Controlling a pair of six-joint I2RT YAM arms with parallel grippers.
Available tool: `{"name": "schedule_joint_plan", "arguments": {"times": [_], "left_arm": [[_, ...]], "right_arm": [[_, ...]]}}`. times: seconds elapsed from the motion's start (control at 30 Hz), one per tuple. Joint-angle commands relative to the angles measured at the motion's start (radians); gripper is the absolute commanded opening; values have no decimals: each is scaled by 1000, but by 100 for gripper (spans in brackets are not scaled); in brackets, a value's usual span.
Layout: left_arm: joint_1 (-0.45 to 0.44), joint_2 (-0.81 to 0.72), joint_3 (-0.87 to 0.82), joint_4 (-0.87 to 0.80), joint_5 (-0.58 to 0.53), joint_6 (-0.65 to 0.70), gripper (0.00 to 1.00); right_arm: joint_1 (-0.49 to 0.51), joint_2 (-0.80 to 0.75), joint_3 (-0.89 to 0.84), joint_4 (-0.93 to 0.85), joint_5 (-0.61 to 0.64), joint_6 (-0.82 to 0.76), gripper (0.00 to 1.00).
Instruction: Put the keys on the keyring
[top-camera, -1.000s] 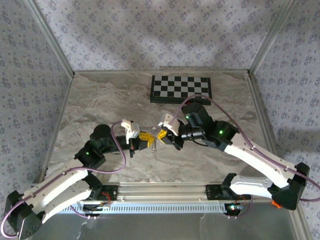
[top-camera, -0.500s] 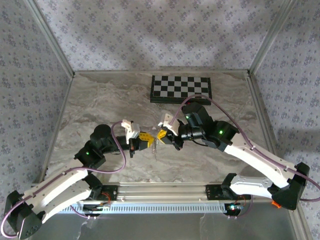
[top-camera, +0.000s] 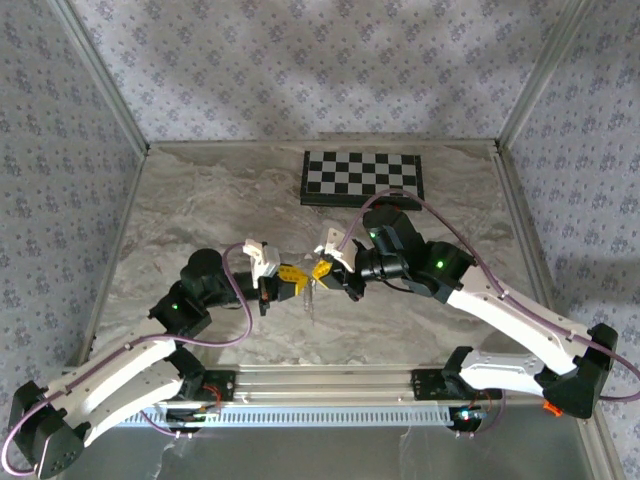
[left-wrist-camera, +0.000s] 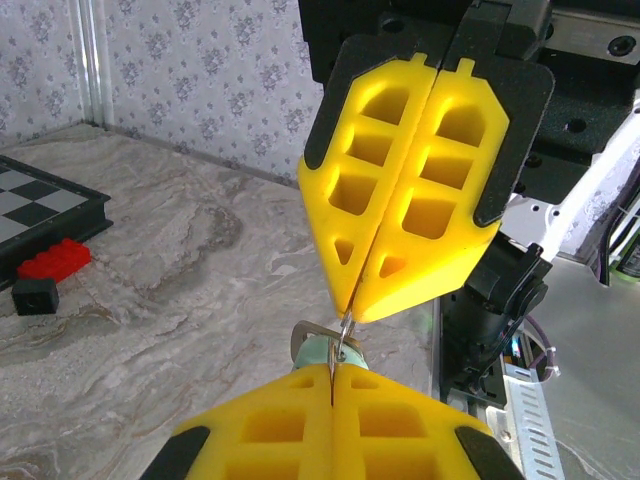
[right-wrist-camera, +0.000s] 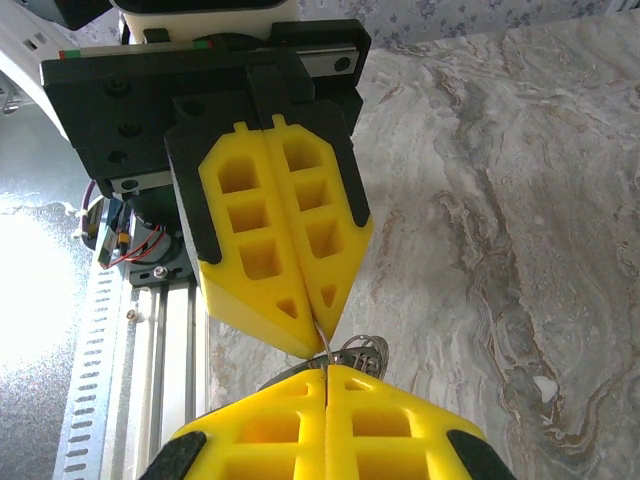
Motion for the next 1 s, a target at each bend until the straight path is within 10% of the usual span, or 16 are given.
{"name": "schedule_joint_plan", "arguments": {"times": [0.0, 0.97], "left_arm": [[-8, -11, 44, 30, 12, 19, 0], [-7, -16, 39, 39, 13, 11, 0]], "right_arm": [[6, -10, 5, 14, -5, -21, 0], [6, -33, -38, 1, 24, -17, 0]]}}
